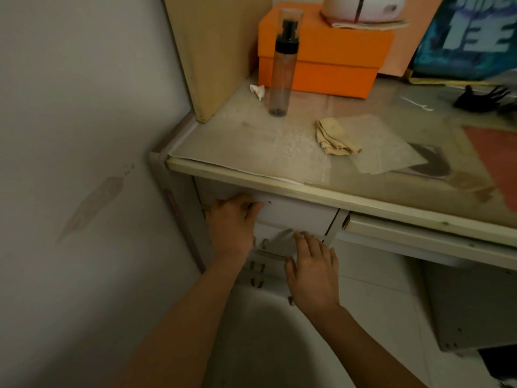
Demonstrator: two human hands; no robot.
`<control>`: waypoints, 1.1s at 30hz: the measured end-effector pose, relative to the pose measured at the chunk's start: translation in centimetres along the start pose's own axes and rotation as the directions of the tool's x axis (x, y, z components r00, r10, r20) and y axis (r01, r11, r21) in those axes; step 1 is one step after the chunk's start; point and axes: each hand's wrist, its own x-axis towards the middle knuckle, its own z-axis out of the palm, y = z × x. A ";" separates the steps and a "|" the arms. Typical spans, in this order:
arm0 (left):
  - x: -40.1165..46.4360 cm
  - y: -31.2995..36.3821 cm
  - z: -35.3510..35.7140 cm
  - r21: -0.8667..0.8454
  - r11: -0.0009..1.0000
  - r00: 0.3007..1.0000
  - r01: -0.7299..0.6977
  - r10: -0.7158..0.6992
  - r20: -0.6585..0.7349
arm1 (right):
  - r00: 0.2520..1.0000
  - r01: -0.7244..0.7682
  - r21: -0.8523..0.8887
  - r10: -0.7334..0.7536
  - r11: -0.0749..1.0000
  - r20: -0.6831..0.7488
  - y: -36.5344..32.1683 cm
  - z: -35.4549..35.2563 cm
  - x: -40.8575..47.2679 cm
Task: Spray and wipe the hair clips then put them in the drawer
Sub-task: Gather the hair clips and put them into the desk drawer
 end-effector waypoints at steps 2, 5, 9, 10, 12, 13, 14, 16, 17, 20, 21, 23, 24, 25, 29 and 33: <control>-0.1 0.0 0.3 -0.198 0.974 0.993 0.111 -0.119 -0.028 | 1.000 -0.006 -0.010 0.006 1.000 0.000 0.1 -0.1 -0.2; -0.3 0.0 0.8 -0.295 0.942 0.979 0.157 -0.188 -0.077 | 1.000 -0.019 0.006 0.019 1.000 -0.003 0.3 -0.4 -0.4; -0.6 0.1 1.0 -0.366 0.904 0.962 0.220 -0.264 -0.073 | 0.999 -0.023 0.070 0.025 0.997 -0.025 0.5 -0.7 -1.0; -0.7 0.1 0.9 -0.384 0.893 0.957 0.236 -0.282 -0.067 | 0.999 -0.022 0.098 0.026 0.995 -0.041 0.5 -0.9 -1.3; -1.3 0.0 0.7 -0.413 0.873 0.950 0.259 -0.307 -0.054 | 0.996 -0.025 0.159 0.038 0.987 -0.078 0.4 -1.2 -1.9; -1.7 0.0 0.6 -0.433 0.861 0.946 0.268 -0.320 -0.050 | 0.994 -0.026 0.184 0.045 0.982 -0.098 0.4 -1.3 -2.3; -2.1 -0.1 0.4 -0.453 0.846 0.940 0.281 -0.337 -0.047 | 0.992 -0.027 0.205 0.051 0.978 -0.113 0.4 -1.3 -2.7; -2.9 -0.2 0.0 -0.483 0.818 0.926 0.312 -0.376 -0.038 | 0.989 -0.025 0.239 0.058 0.971 -0.135 0.3 -1.5 -3.4; -3.3 -0.3 -0.3 -0.494 0.808 0.922 0.320 -0.386 -0.034 | 0.986 -0.022 0.255 0.062 0.967 -0.153 0.2 -1.5 -3.8; -4.6 -0.4 -1.5 -0.480 0.819 0.926 0.315 -0.376 -0.033 | 0.977 -0.013 0.306 0.077 0.952 -0.198 -0.4 -2.2 -5.3; -4.9 -0.4 -1.8 -0.473 0.822 0.927 0.316 -0.375 -0.031 | 0.975 -0.004 0.320 0.075 0.947 -0.211 -0.6 -2.4 -5.6; -5.5 -0.6 -1.9 -0.468 0.813 0.916 0.346 -0.401 -0.020 | 0.973 0.025 0.336 0.054 0.941 -0.225 -0.9 -2.6 -6.0; -5.7 -0.6 -2.0 -0.472 0.805 0.909 0.360 -0.416 -0.014 | 0.973 0.043 0.345 0.040 0.938 -0.229 -1.1 -2.9 -6.1; -5.9 -0.6 -2.2 -0.474 0.798 0.904 0.372 -0.427 -0.008 | 0.972 0.059 0.351 0.026 0.935 -0.235 -1.4 -3.2 -6.4; -6.8 -0.4 -2.9 -0.472 0.794 0.900 0.383 -0.436 -0.002 | 0.943 0.150 0.364 -0.022 0.919 -0.333 -2.6 -5.1 -6.7; -7.1 -0.3 -3.2 -0.433 0.815 0.902 0.385 -0.432 -0.012 | 0.897 0.216 0.218 -0.106 0.952 -0.430 -3.7 -7.0 -5.5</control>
